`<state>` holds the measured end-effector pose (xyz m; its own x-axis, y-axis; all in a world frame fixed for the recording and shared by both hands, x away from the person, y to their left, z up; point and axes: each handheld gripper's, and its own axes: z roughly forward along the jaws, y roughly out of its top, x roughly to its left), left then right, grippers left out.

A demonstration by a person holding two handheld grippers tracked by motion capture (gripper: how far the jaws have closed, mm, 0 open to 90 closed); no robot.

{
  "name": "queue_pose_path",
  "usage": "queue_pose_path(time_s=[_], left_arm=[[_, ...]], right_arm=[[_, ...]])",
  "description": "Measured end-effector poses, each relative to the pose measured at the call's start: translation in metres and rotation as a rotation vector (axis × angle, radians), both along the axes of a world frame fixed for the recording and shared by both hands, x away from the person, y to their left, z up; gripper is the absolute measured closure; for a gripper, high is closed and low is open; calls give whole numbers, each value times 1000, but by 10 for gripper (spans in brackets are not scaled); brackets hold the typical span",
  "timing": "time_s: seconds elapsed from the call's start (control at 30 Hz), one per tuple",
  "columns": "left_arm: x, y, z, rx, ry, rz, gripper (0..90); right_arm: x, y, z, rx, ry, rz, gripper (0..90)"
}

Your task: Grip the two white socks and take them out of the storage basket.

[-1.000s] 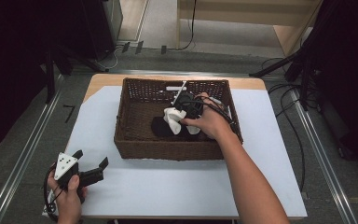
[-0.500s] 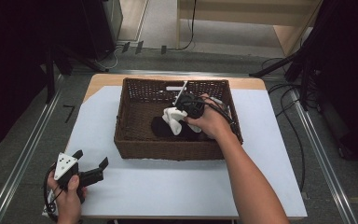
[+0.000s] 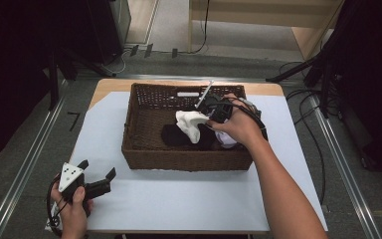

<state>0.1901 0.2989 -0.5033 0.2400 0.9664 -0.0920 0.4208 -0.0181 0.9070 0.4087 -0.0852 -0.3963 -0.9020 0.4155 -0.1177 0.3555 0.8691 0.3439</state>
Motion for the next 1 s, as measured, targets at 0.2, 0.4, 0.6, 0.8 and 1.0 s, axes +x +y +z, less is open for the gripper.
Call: queue_pose_path(time_s=[0.2, 0.4, 0.6, 0.8, 1.0], left_arm=[[0, 0, 0, -3, 0, 0, 4], [0, 0, 0, -1, 0, 0, 4], [0, 0, 0, -6, -2, -2, 4], [0, 0, 0, -2, -1, -3, 4], [0, 0, 0, -6, -4, -1, 4]], right_arm=[[-3, -4, 2, 53, 78, 62, 847], [-1, 9, -24, -94, 20, -7, 799], [4, 8, -24, 60, 20, -81, 389], [3, 27, -29, 84, 51, -112, 138], [5, 51, -49, 6, 6, -148, 24]])
